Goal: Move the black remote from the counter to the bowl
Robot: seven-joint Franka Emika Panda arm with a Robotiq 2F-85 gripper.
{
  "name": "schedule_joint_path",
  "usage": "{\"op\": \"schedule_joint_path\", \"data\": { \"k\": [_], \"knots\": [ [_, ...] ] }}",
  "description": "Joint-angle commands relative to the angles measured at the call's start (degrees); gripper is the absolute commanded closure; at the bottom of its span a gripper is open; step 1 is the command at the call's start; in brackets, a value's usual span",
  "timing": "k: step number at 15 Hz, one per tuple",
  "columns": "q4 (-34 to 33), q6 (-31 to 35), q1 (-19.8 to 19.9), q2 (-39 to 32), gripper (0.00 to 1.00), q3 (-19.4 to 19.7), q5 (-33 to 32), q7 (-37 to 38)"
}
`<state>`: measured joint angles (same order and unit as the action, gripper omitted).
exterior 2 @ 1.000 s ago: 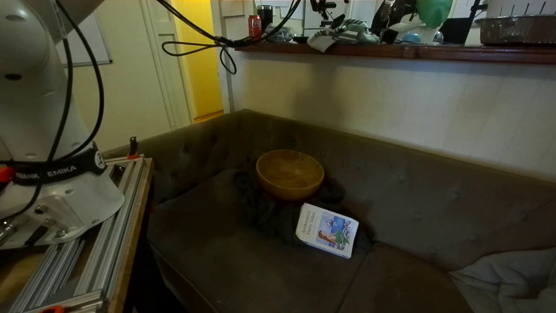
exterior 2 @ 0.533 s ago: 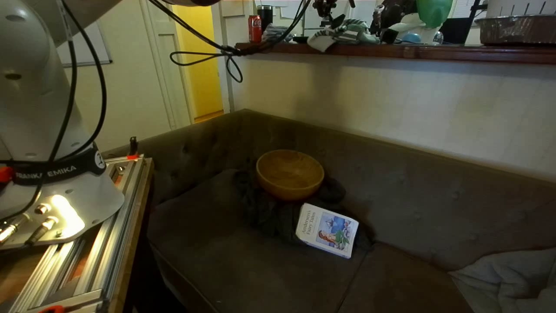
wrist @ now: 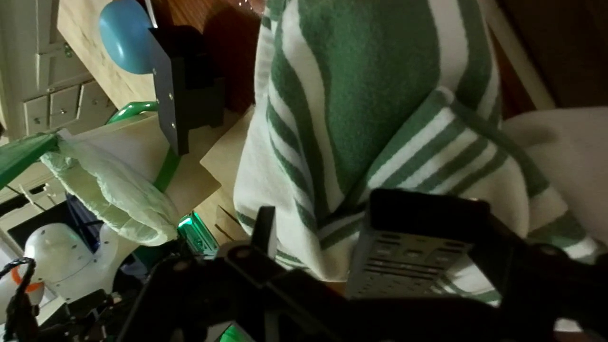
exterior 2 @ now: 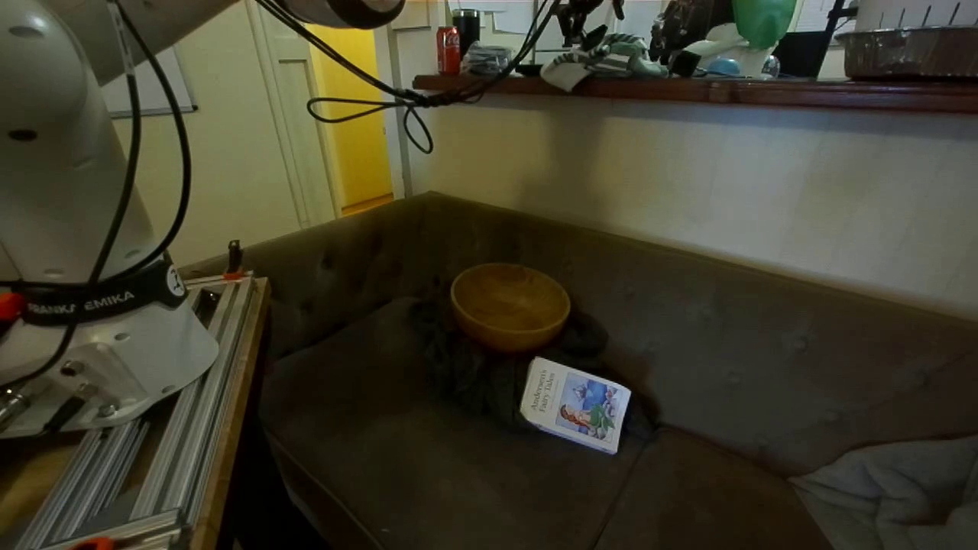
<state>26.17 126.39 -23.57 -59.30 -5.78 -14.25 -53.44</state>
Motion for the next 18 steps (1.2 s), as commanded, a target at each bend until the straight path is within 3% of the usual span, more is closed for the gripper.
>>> {"op": "schedule_joint_path", "data": {
  "k": [1, 8, 9, 10, 17, 18],
  "knots": [
    [-1.08, 2.31, 0.72, -1.00, 0.00, -0.92, 3.34, -2.84],
    [-1.25, 2.10, 1.68, -1.38, 0.03, -3.24, 8.25, -4.63],
    [-1.28, 2.04, 1.70, -1.40, 0.11, -3.30, 8.53, -4.67],
    [-1.30, 2.00, 1.77, -1.42, 0.28, -3.42, 8.81, -4.68],
    [-1.29, 1.44, 1.84, -1.37, 0.75, -3.71, 9.68, -4.38],
    [-1.28, 1.37, 1.84, -1.37, 0.75, -3.73, 9.73, -4.39]
  ]
}}
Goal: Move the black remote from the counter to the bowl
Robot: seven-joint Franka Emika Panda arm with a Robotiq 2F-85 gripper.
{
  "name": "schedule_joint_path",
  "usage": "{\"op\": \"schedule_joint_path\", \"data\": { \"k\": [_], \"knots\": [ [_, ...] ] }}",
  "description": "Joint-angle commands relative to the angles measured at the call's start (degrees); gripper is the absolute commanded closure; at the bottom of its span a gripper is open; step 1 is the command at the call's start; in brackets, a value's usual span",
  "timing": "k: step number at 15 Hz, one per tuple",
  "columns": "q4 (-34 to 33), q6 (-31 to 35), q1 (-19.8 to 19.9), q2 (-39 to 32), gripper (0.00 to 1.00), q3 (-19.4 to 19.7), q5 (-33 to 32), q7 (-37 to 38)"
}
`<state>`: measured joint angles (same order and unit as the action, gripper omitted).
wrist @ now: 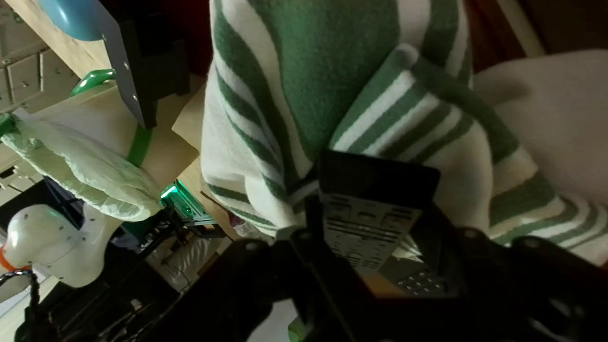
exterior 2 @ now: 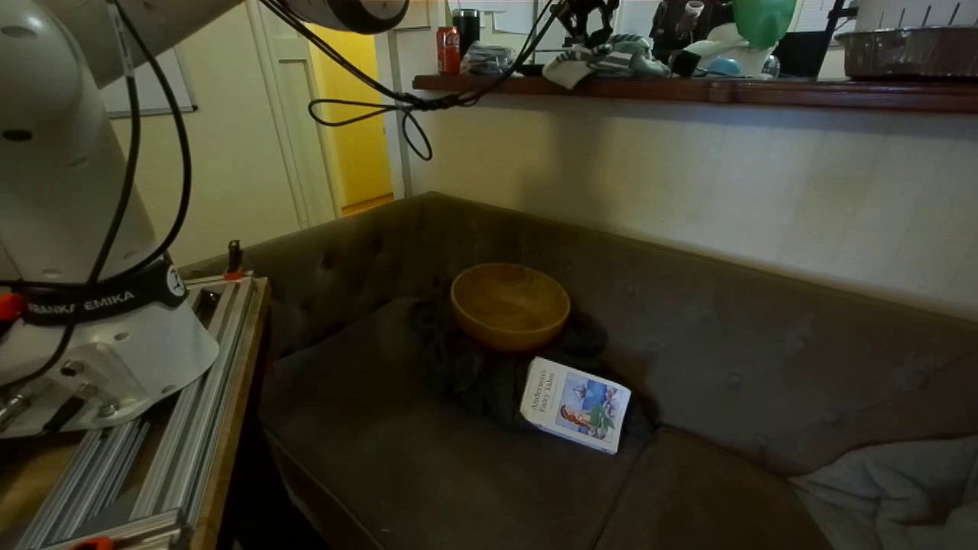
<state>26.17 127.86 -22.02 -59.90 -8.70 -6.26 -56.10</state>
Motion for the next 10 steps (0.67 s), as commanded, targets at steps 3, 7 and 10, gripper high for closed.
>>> {"op": "schedule_joint_path", "data": {
  "k": [3, 7, 10],
  "knots": [
    [-1.09, -1.06, 0.07, -0.40, 0.25, -0.60, 1.53, -1.67],
    [-0.86, 0.42, -0.40, 0.04, 0.03, 0.70, 0.56, 0.32],
    [-0.58, 0.90, 0.01, 0.05, 0.00, 0.44, 1.08, 0.88]
  ]
}}
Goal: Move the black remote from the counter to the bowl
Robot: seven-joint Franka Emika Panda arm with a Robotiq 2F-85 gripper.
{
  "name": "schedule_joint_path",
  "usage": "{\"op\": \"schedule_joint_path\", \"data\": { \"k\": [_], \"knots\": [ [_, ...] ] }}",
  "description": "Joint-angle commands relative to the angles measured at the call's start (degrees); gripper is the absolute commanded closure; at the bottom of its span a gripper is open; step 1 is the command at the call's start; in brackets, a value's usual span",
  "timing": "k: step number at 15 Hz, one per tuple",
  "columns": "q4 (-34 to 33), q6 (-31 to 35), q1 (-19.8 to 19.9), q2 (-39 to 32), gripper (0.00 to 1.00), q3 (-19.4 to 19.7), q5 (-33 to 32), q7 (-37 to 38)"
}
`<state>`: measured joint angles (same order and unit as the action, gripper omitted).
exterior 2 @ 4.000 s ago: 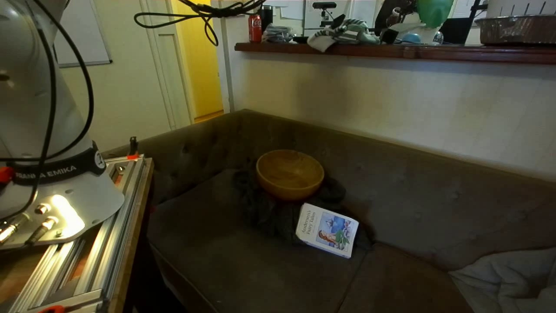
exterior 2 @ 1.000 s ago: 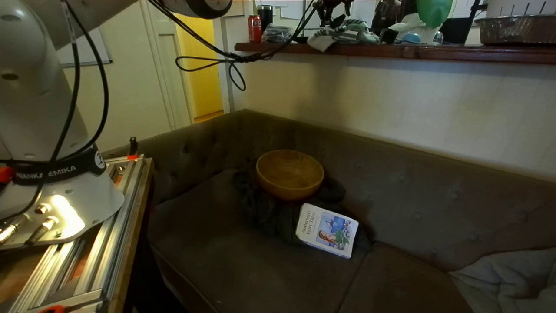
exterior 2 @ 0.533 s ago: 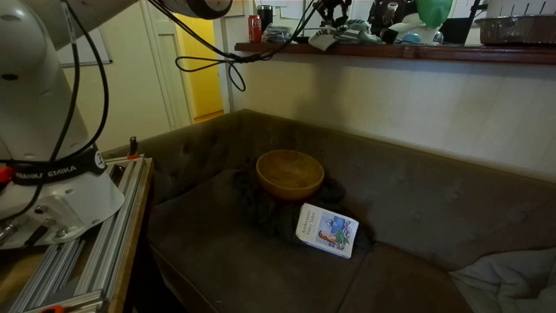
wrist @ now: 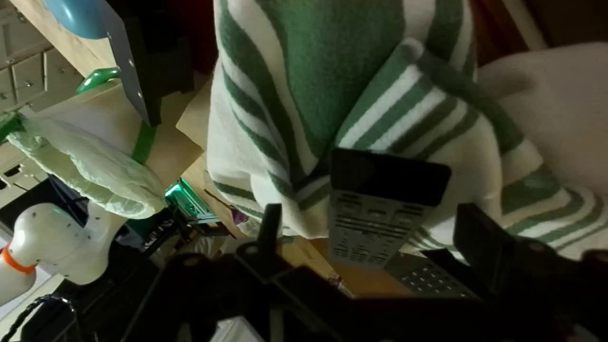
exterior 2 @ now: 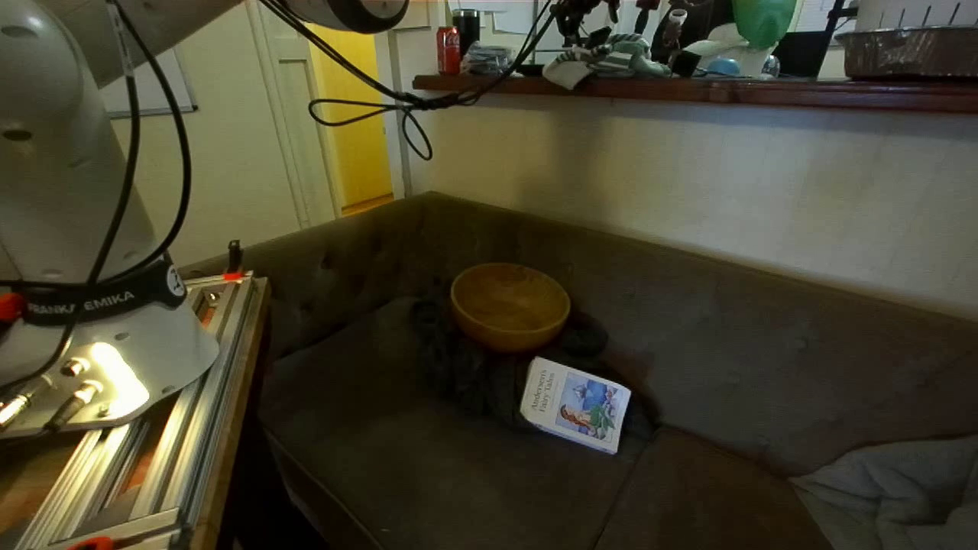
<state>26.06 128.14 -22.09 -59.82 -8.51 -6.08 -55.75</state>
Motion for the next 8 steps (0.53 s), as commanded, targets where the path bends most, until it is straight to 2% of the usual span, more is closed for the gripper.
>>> {"op": "schedule_joint_path", "data": {
  "k": [1, 5, 7, 8],
  "knots": [
    [-0.44, 0.67, 0.29, -0.13, 0.00, 0.01, 1.18, 0.59],
    [-0.49, 1.04, 0.99, -0.52, 0.00, -0.24, 1.57, 1.58],
    [-0.48, 0.91, 1.38, -0.70, 0.26, -0.51, 1.85, 1.63],
    [-0.58, 0.68, 1.49, -0.80, 0.34, -0.60, 1.98, 1.50]
  ]
}}
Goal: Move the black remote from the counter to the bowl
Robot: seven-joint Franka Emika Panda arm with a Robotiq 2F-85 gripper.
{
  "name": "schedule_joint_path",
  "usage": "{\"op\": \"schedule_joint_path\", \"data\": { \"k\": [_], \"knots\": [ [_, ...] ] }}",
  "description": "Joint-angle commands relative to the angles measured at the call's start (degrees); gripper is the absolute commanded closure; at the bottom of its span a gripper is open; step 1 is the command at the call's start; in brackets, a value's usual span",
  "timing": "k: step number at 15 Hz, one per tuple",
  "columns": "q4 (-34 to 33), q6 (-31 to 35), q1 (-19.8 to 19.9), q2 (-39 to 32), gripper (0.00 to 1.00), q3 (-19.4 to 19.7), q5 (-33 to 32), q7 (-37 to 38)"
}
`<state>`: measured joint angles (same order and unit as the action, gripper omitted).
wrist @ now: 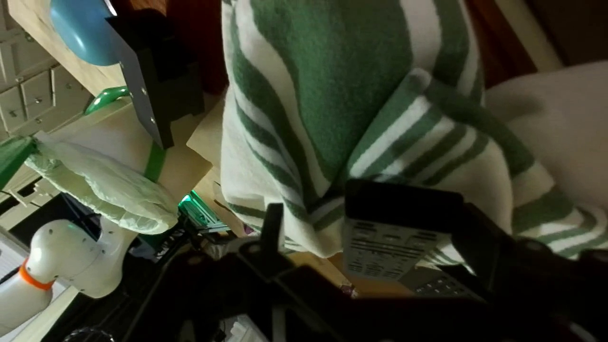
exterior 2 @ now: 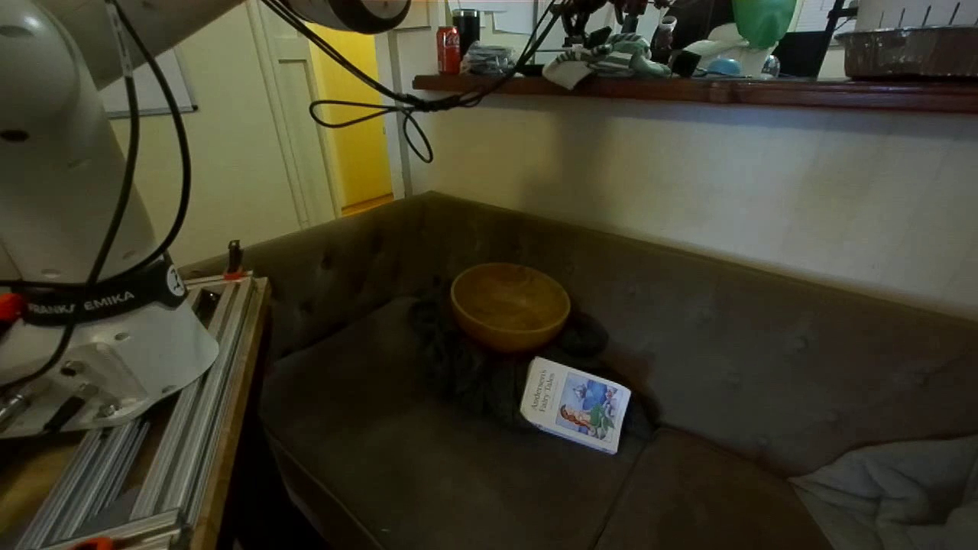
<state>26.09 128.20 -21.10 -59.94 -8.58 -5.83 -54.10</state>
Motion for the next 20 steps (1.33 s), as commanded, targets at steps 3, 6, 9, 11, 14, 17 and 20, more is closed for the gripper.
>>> {"op": "schedule_joint_path", "data": {
  "k": [3, 6, 9, 11, 14, 17, 20],
  "knots": [
    [-0.62, 0.28, 0.78, -0.84, 0.56, -1.00, 2.31, -0.60],
    [-0.44, -0.70, 0.91, -0.74, 0.73, -1.98, 3.17, -2.11],
    [-0.56, -1.86, 0.50, 1.20, 0.74, -3.17, 3.36, -5.82],
    [0.43, -1.59, -0.19, 4.13, 0.74, -2.61, 2.19, -8.62],
    [0.37, -2.56, -1.27, 7.53, 0.74, -1.30, 1.26, -9.75],
    [1.70, -8.18, -2.06, 11.38, 0.74, 1.33, -0.42, -7.38],
    [2.34, -16.63, -1.89, 13.82, 0.74, 1.72, 0.34, -8.17]
  ]
}}
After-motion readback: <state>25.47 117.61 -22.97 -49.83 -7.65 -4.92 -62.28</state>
